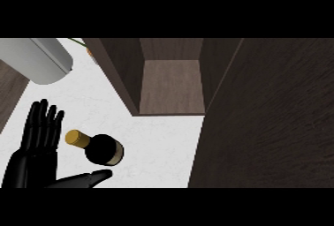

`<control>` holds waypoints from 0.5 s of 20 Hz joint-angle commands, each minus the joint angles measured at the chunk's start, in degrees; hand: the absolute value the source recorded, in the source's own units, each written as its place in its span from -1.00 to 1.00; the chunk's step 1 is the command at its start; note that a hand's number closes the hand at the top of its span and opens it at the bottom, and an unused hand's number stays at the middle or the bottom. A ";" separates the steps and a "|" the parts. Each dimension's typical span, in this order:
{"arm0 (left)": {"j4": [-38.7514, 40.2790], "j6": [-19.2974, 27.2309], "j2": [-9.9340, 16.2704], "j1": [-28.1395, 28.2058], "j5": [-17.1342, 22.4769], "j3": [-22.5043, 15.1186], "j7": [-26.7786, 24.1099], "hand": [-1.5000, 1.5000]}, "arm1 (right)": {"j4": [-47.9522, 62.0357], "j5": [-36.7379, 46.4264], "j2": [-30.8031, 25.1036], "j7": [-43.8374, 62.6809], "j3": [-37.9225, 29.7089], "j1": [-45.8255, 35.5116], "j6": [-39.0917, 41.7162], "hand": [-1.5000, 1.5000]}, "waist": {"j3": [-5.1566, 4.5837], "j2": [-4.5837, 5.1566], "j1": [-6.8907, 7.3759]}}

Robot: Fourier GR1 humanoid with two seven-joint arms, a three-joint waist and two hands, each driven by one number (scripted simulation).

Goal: Pick up the wine, place it into the cabinet and close the cabinet

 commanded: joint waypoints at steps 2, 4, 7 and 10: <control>5.72 -1.96 0.02 5.53 1.61 2.17 -9.58 -1.00 | -8.57 10.56 -1.09 5.29 3.58 -0.54 -2.51 -1.00 | -0.07 -0.17 -0.04; 4.22 -3.41 -0.18 8.09 2.67 0.64 -10.57 -1.00 | -10.29 9.49 -2.58 7.16 2.79 -1.43 -2.07 -1.00 | -0.02 -0.15 0.19; 8.17 -3.75 0.03 6.95 3.51 3.04 -12.86 -1.00 | -10.90 9.34 -4.32 5.78 3.82 1.09 -2.69 -1.00 | 0.04 -0.08 -0.11; 13.35 -4.52 -0.04 7.34 3.67 4.12 -16.10 -1.00 | -7.80 12.96 -2.69 3.58 8.67 0.35 -5.60 -1.00 | -0.01 -0.18 -0.40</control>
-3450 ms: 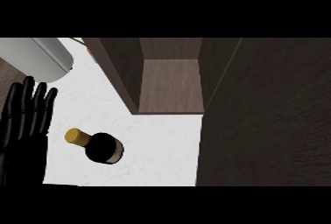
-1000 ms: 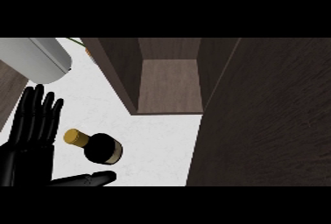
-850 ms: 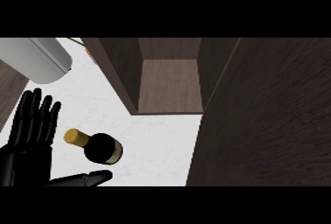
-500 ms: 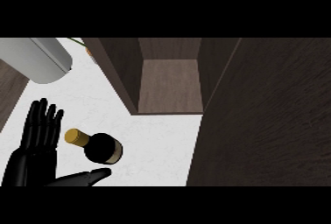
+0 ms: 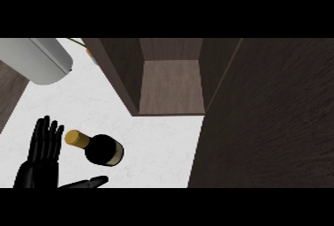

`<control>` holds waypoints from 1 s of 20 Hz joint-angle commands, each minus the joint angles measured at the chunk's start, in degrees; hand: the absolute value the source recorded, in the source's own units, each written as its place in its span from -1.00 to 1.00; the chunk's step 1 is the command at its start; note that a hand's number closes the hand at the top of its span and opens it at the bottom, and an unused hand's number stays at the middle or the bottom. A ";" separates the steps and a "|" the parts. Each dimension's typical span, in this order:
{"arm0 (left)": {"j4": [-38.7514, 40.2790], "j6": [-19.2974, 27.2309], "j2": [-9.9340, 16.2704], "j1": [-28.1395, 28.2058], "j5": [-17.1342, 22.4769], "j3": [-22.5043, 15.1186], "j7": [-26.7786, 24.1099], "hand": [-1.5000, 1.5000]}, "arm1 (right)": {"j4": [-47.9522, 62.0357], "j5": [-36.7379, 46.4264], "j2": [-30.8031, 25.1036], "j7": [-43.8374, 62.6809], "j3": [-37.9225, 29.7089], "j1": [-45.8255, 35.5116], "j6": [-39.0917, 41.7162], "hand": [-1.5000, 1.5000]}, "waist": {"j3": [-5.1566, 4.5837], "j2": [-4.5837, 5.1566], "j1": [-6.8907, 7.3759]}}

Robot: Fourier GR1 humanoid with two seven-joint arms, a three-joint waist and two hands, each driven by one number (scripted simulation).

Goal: Pick up the wine, place it into the cabinet and close the cabinet

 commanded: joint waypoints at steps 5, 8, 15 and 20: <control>11.88 -4.51 0.41 1.25 2.84 2.95 -10.37 -1.00 | -9.58 6.80 -3.77 4.11 -1.09 -0.11 -0.93 -1.00 | 0.00 0.13 0.10; 11.52 -4.30 0.27 0.53 2.83 2.80 -8.60 -1.00 | -11.30 8.96 -3.87 4.89 2.29 0.89 -2.58 -1.00 | 0.01 0.01 -0.05; 23.13 -4.93 1.15 -5.93 4.36 7.90 -14.07 -1.00 | -7.65 7.06 -4.51 5.46 -0.11 -2.75 -3.09 -1.00 | 0.06 0.26 0.19; 29.79 -6.94 0.98 -6.29 4.17 7.89 -18.79 -1.00 | -9.17 8.74 -6.35 4.44 2.60 -0.94 -4.19 -1.00 | 0.04 0.15 -0.09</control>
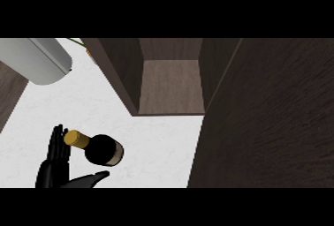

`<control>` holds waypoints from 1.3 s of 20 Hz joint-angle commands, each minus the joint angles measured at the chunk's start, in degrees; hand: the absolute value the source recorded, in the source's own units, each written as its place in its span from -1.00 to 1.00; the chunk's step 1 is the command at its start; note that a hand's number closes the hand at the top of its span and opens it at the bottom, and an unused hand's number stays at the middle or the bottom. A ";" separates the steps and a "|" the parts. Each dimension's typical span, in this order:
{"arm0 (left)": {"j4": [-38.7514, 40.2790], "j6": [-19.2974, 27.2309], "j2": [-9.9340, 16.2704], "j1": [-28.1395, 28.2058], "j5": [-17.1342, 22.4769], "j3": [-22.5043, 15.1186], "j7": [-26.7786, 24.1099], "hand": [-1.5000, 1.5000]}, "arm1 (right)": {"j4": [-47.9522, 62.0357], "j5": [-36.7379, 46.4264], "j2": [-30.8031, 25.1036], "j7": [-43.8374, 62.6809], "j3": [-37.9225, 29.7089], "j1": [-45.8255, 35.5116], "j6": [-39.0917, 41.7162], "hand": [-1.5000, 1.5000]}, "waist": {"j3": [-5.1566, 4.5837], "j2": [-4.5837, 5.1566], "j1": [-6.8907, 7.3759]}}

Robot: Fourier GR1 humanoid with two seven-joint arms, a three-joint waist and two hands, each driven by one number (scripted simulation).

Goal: Pick up the wine, place it into the cabinet and close the cabinet

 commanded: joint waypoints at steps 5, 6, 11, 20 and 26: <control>12.60 -6.55 0.43 -5.21 4.42 2.03 -3.75 -1.00 | -5.42 6.94 -1.41 -2.11 3.44 3.44 -1.16 -1.00 | 0.05 0.11 -0.02; 9.96 -6.30 0.50 -4.54 3.51 0.85 -2.65 -1.00 | -11.01 8.67 -2.77 3.44 3.44 2.59 -1.78 -1.00 | -0.01 -0.13 -0.42; 17.55 -9.48 -0.29 -5.66 4.79 1.49 -6.57 -1.00 | -11.54 8.53 -4.55 5.52 1.54 0.76 -2.48 -1.00 | -0.04 -0.09 -0.23; 26.15 -9.47 0.40 -11.99 3.74 3.18 -12.71 -1.00 | -9.72 7.94 -5.01 0.99 3.93 3.22 -3.01 -1.00 | 0.03 0.05 0.07; 29.16 -9.55 -1.79 -13.38 5.96 3.52 -16.31 1.00 | -10.98 8.46 -6.58 2.17 4.01 3.05 -3.85 -1.00 | 0.00 -0.02 -0.06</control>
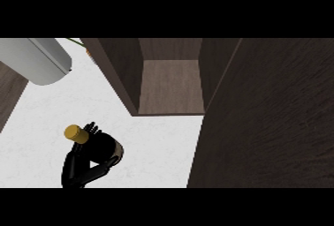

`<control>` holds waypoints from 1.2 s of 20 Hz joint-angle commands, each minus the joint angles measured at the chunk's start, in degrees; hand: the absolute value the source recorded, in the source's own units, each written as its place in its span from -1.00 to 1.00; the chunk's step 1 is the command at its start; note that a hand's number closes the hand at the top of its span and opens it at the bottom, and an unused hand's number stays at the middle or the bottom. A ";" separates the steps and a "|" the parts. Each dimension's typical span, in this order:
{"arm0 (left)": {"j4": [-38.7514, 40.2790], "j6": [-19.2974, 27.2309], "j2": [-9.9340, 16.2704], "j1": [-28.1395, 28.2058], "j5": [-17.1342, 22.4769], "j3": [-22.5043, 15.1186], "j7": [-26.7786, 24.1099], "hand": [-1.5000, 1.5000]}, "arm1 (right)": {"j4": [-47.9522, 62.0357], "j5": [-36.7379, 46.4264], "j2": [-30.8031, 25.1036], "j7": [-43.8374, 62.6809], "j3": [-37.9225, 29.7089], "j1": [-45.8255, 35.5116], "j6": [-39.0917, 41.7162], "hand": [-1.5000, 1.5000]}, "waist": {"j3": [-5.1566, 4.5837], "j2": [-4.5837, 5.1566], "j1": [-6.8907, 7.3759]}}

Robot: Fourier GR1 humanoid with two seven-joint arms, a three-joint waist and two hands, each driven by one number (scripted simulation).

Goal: Pick up the wine, place it into the cabinet and close the cabinet

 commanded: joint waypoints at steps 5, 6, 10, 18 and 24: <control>3.90 -0.78 -0.54 0.31 -0.05 -0.87 -6.91 1.00 | -8.56 5.95 -1.54 0.83 1.17 4.45 -0.37 -1.00 | 0.06 0.07 0.44; 3.60 4.69 -1.07 -2.54 -0.15 -2.89 -4.64 1.00 | -8.12 7.47 -1.35 0.61 2.05 3.00 -0.86 -1.00 | 0.04 -0.01 0.15; 4.26 0.87 0.78 -2.65 -1.52 -1.80 -6.90 1.00 | -10.49 6.45 -2.68 1.01 1.87 4.25 -1.48 -1.00 | 0.02 0.02 0.01; 6.42 -11.84 8.34 -3.88 -2.21 -3.83 -7.80 1.00 | -8.27 8.37 -2.02 1.80 4.52 2.00 -2.99 -1.00 | -0.03 -0.09 0.09; 1.94 -12.43 4.23 -0.40 -3.85 -8.47 -7.31 1.00 | -11.19 7.94 -5.13 1.36 4.28 4.82 -3.77 -1.00 | 0.02 -0.23 -0.02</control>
